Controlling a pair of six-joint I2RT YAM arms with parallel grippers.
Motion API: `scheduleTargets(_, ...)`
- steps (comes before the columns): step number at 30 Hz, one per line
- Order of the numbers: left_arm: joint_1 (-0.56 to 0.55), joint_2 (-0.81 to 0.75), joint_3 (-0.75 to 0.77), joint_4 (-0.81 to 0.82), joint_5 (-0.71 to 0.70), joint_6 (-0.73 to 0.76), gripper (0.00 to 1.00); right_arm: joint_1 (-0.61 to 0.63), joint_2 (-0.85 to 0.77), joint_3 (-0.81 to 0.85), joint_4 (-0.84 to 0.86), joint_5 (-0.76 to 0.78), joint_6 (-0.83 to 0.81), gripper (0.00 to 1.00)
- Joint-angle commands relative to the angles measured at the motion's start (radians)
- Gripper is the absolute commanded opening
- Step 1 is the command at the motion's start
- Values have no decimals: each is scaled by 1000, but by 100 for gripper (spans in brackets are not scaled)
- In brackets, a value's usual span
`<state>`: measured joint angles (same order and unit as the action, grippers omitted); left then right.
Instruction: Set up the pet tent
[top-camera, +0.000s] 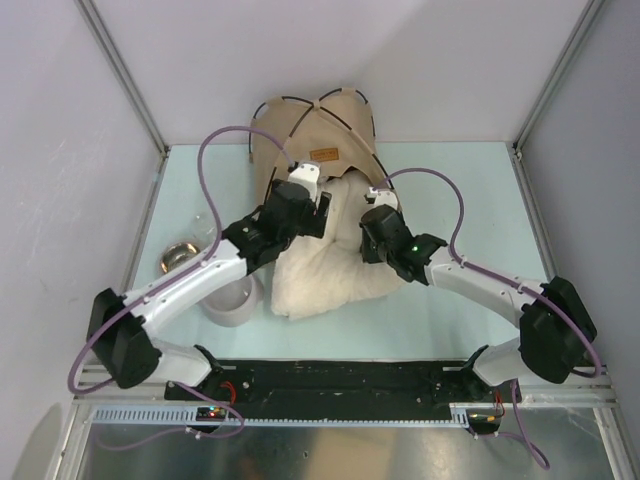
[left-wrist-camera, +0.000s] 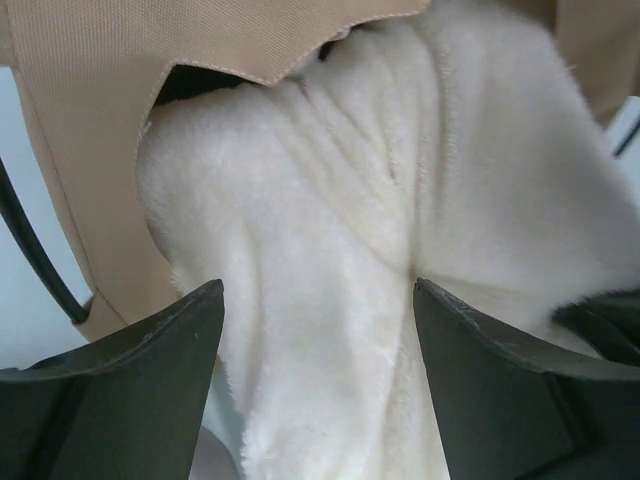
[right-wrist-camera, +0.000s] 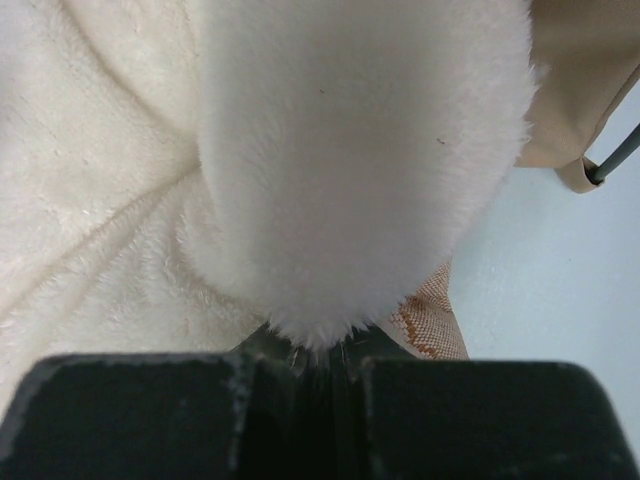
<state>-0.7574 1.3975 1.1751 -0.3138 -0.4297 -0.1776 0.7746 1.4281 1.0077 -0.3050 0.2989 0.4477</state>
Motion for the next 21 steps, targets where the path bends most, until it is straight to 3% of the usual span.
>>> scheduleTargets(1,-6,-99,-84,17,114,-96,82,-7,14,51,50,-14,43,0)
scheduleTargets(6,-8,-202,-242,16,54,-261,85,-12,23,48,53,-31,58,0)
scheduleTargets(12,-52,-243,-335,6,-7,-340,98,-15,31,47,60,-52,65,0)
scheduleTargets(21,-58,-129,-370,4,13,-403,100,-30,39,48,59,-80,72,0)
